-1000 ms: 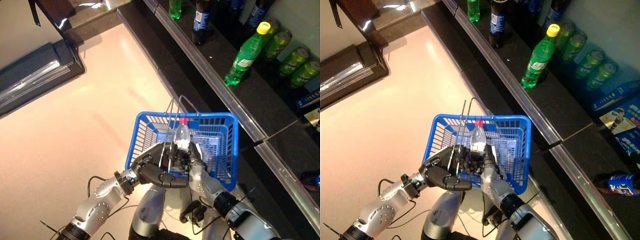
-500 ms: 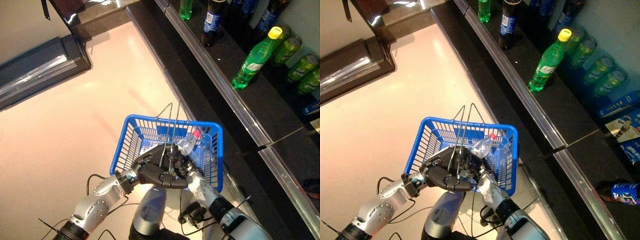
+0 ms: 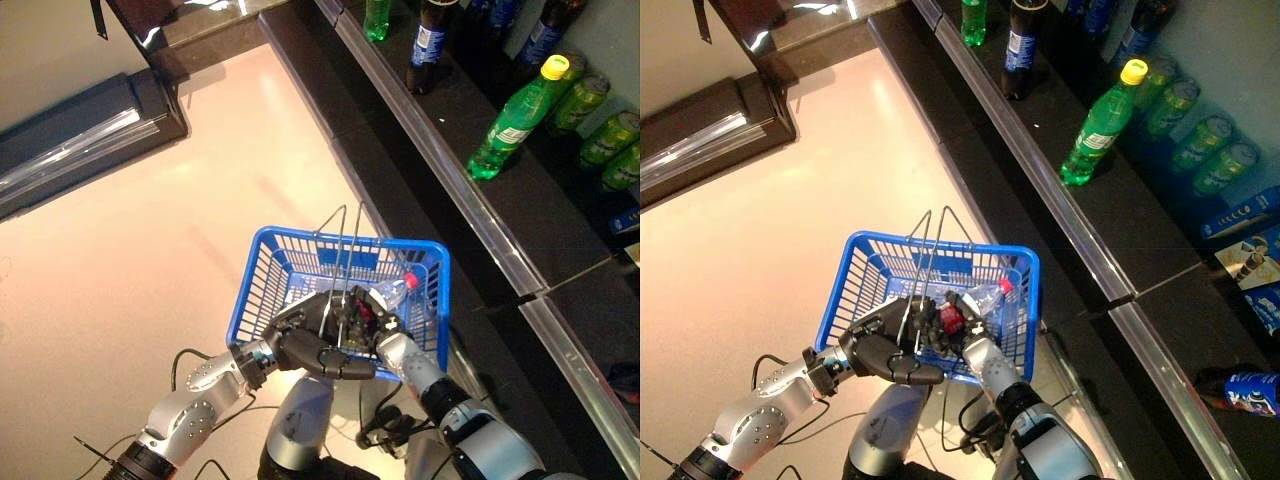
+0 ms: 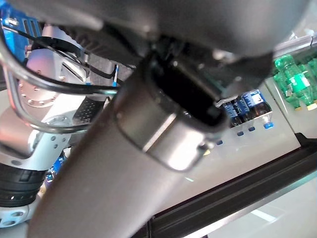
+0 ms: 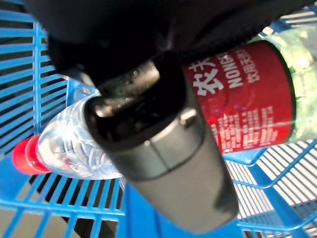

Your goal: Pick up the drink and place into the basket.

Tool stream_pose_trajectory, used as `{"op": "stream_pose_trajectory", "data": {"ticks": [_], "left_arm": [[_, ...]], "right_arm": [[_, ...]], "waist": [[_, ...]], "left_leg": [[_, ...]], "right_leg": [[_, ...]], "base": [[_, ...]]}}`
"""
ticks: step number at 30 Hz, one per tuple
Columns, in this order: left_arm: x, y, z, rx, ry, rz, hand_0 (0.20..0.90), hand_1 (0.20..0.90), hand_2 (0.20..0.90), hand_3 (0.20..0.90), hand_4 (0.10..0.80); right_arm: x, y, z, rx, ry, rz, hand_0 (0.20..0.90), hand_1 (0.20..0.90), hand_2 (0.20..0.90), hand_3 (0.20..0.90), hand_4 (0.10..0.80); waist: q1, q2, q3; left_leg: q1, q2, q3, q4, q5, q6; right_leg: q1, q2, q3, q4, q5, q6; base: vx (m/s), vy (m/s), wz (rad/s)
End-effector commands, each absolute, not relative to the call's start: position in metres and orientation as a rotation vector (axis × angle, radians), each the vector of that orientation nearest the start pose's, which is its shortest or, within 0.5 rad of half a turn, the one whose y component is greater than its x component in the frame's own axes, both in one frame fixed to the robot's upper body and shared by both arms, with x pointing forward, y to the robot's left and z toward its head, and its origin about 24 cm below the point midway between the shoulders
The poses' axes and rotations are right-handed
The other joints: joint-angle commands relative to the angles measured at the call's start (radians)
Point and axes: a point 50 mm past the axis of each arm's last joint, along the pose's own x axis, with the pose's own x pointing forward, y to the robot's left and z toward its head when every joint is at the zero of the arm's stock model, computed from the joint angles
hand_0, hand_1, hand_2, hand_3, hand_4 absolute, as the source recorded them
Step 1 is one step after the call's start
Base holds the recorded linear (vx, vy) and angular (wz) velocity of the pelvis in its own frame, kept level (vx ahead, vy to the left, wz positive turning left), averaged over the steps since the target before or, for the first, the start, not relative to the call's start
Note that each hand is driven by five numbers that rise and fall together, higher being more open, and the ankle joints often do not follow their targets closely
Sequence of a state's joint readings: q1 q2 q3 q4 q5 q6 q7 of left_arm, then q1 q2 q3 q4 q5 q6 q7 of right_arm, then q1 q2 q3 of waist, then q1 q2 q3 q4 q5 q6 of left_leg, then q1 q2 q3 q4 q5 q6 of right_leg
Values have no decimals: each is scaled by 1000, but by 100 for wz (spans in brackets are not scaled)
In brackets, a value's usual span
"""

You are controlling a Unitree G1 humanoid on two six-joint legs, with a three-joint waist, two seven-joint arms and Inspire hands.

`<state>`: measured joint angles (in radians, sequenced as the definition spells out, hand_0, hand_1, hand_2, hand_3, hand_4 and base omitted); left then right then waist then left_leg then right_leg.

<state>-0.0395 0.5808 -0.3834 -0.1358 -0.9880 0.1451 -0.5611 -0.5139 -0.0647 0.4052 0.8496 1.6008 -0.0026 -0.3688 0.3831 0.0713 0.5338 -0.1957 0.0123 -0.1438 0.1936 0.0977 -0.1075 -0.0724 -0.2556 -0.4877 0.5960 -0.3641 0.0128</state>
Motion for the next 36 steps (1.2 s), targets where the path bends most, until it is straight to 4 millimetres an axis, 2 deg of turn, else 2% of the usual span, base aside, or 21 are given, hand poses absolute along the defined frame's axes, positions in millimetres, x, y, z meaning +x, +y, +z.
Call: {"op": "stream_pose_trajectory", "data": {"ticks": [1, 4, 5, 6, 7, 8, 17, 24, 32, 36], "left_arm": [[194, 93, 186, -681, -541, -1420, 300, 300, 300, 200, 100], [195, 93, 186, -683, -535, -1423, 300, 300, 300, 200, 100], [195, 93, 187, -683, -533, -1424, 300, 300, 300, 200, 100], [195, 93, 187, -683, -533, -1424, 300, 300, 300, 200, 100], [195, 92, 187, -684, -529, -1425, 300, 300, 300, 200, 100], [196, 92, 187, -685, -525, -1424, 300, 300, 300, 200, 100], [197, 92, 185, -709, -517, -1392, 300, 300, 300, 200, 100], [199, 93, 179, -718, -502, -1348, 300, 300, 300, 200, 100], [201, 96, 169, -707, -487, -1281, 300, 300, 300, 200, 100], [202, 101, 160, -718, -472, -1226, 300, 300, 300, 200, 100]], "right_arm": [[316, -42, -8, 1181, 805, -169, 300, 300, 300, 200, 100], [319, -46, -8, 1190, 808, -190, 314, 314, 314, 216, 116], [321, -48, -7, 1193, 805, -198, 427, 427, 427, 348, 248], [321, -49, -7, 1193, 805, -201, 427, 427, 427, 348, 248], [324, -54, -6, 1193, 795, -217, 629, 629, 629, 584, 484], [327, -57, -4, 1182, 774, -221, 900, 900, 900, 900, 800], [328, -67, -3, 1146, 708, -210, 900, 900, 900, 900, 800], [325, -65, 2, 1123, 659, -155, 900, 900, 900, 900, 800], [316, -61, 9, 1064, 587, -56, 900, 900, 900, 900, 800], [303, -64, 18, 1011, 500, 44, 900, 900, 900, 900, 800]], "waist": [[2, 14, -91], [2, 13, -91], [2, 13, -90], [2, 13, -90], [2, 14, -89], [1, 13, -88], [-16, 15, -84], [-35, 8, -79], [-59, 1, -75], [-83, -11, -71]], "left_leg": [[-35, -35, -12, 184, -110, 59], [-36, -36, -11, 186, -111, 60], [-36, -35, -11, 186, -112, 61], [-36, -35, -11, 186, -112, 61], [-39, -36, -10, 190, -112, 62], [-38, -36, -10, 190, -113, 63], [-36, -27, 6, 192, -114, 68], [-38, -16, 24, 195, -114, 71], [-36, -5, 39, 192, -109, 72], [-40, 5, 53, 183, -102, 74]], "right_leg": [[55, 7, 42, -212, 271, 14], [51, 5, 40, -208, 271, 14], [50, 4, 41, -206, 271, 15], [50, 4, 41, -206, 271, 15], [47, 2, 42, -202, 273, 16], [47, 0, 42, -202, 275, 18], [32, -8, 51, -186, 273, 20], [15, -11, 61, -169, 272, 21], [3, -8, 73, -161, 272, 20], [-13, -3, 85, -163, 274, 22]], "base": [[0, 0, 0], [0, 0, 0], [0, 0, 0], [0, 0, 0], [31, 3, 1], [34, 5, 1], [0, 0, 0], [0, 0, 0], [0, 0, 0], [-42, 10, -4]]}}
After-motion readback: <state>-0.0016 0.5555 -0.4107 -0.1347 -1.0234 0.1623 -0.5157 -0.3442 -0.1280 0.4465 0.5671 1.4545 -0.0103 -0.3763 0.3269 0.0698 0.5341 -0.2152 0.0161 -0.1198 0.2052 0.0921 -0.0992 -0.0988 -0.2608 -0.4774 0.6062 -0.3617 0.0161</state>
